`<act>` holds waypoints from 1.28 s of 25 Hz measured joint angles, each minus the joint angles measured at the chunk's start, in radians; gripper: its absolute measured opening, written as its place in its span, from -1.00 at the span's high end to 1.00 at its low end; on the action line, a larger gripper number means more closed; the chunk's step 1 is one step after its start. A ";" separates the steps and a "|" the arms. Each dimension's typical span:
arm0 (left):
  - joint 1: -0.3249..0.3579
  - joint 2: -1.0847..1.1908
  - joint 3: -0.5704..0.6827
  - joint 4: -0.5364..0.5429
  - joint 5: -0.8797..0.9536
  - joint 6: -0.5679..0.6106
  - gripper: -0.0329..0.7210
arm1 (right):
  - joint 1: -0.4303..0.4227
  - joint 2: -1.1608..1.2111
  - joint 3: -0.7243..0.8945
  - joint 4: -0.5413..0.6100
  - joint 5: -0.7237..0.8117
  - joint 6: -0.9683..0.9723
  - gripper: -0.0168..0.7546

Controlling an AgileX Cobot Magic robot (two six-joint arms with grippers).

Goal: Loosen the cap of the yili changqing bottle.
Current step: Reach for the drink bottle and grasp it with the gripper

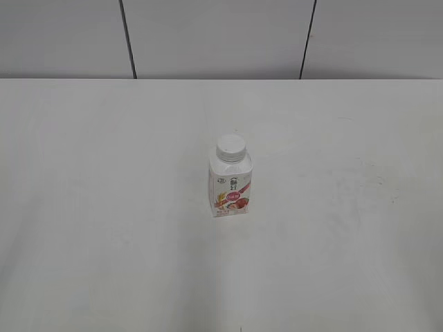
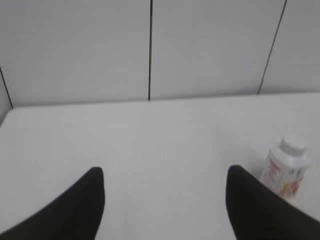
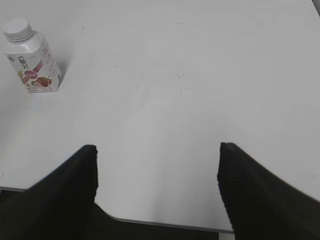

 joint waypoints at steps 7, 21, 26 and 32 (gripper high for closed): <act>0.000 0.004 0.073 0.075 -0.339 0.000 -0.34 | 0.000 0.000 0.000 0.001 0.000 0.000 -0.56; 0.000 0.356 0.222 0.102 -0.846 0.000 -0.34 | 0.000 0.000 0.000 0.001 0.000 0.000 -0.56; 0.000 0.548 0.222 0.109 -1.036 0.000 -0.34 | 0.000 0.000 0.000 0.001 0.000 0.000 -0.56; 0.000 0.762 0.222 0.107 -1.268 0.000 -0.34 | 0.000 0.000 0.000 0.001 0.000 0.000 -0.56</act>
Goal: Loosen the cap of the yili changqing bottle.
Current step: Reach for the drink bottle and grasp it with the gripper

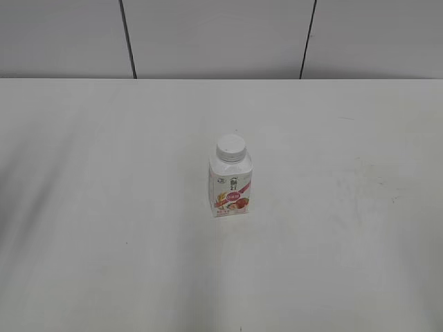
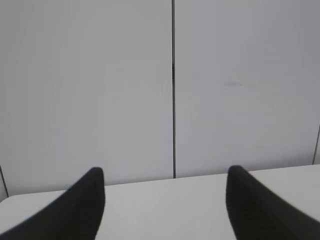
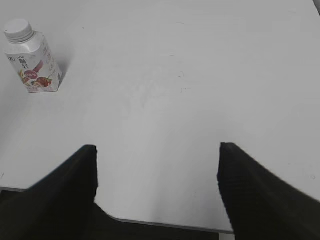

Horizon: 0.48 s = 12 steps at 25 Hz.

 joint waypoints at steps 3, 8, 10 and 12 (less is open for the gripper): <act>0.000 0.119 0.000 -0.006 -0.077 0.000 -0.34 | 0.000 0.000 0.000 0.000 0.000 0.000 -0.56; 0.000 0.251 0.000 -0.030 -0.178 0.000 -0.34 | 0.000 0.000 0.000 0.001 0.000 0.000 -0.56; 0.000 0.308 0.000 -0.033 -0.209 0.000 -0.34 | 0.000 0.000 0.000 0.001 0.000 0.000 -0.56; 0.000 0.362 0.000 -0.033 -0.233 0.000 -0.34 | 0.000 0.000 0.000 0.003 0.000 0.000 -0.56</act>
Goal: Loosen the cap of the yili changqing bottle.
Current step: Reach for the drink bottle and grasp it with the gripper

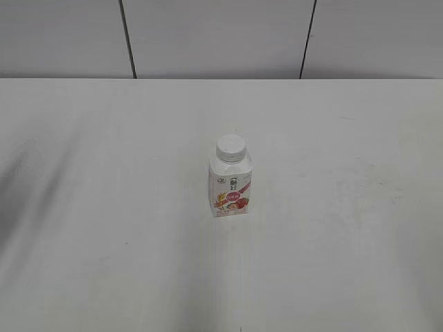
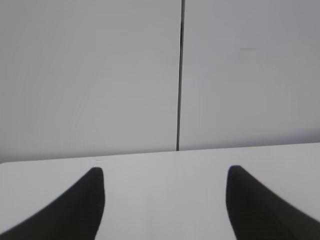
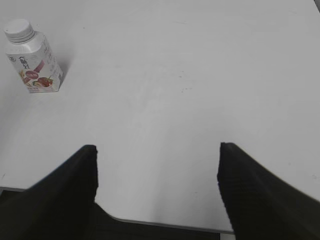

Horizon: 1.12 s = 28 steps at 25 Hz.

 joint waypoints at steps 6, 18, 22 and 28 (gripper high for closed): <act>0.000 0.163 -0.006 0.022 -0.059 -0.001 -0.30 | 0.000 0.000 0.000 0.004 0.000 0.000 -0.56; 0.000 0.442 -0.164 0.510 -0.093 -0.255 -0.21 | 0.000 0.000 0.000 0.005 0.000 0.000 -0.56; 0.000 0.522 -0.227 0.705 -0.119 -0.373 -0.21 | 0.000 0.000 0.000 0.005 0.000 0.000 -0.56; 0.000 0.626 -0.295 1.015 -0.254 -0.424 -0.21 | 0.000 0.000 0.000 0.005 0.000 0.000 -0.56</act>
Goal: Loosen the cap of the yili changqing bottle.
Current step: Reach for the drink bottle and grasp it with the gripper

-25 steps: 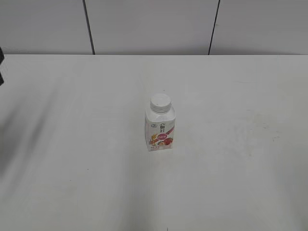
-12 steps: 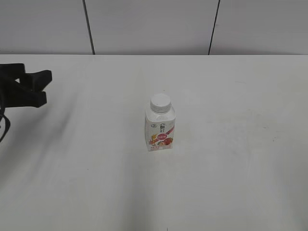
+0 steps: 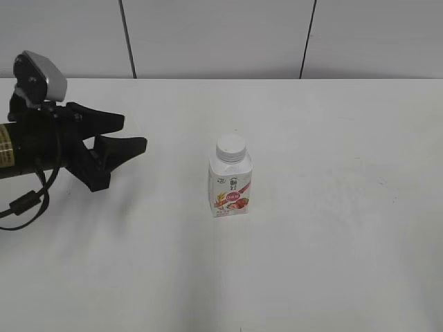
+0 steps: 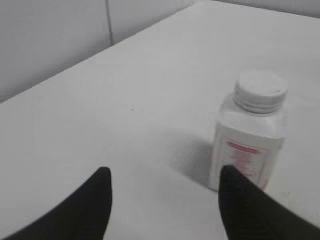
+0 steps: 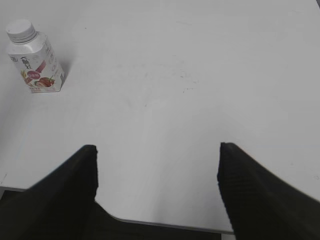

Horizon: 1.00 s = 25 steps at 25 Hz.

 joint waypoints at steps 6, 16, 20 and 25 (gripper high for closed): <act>0.000 0.142 -0.075 0.193 -0.174 -0.002 -0.29 | 0.000 0.000 0.000 0.000 0.000 0.000 -0.56; -0.106 0.246 -0.181 0.219 -0.239 -0.003 -0.60 | 0.000 0.000 0.000 0.000 0.000 0.000 -0.56; -0.167 0.263 -0.219 0.208 -0.211 -0.003 -0.61 | 0.000 0.000 0.000 0.000 0.000 0.000 -0.56; -0.205 0.305 -0.266 0.198 -0.204 -0.003 -0.61 | 0.000 0.000 0.000 0.000 0.000 0.000 -0.56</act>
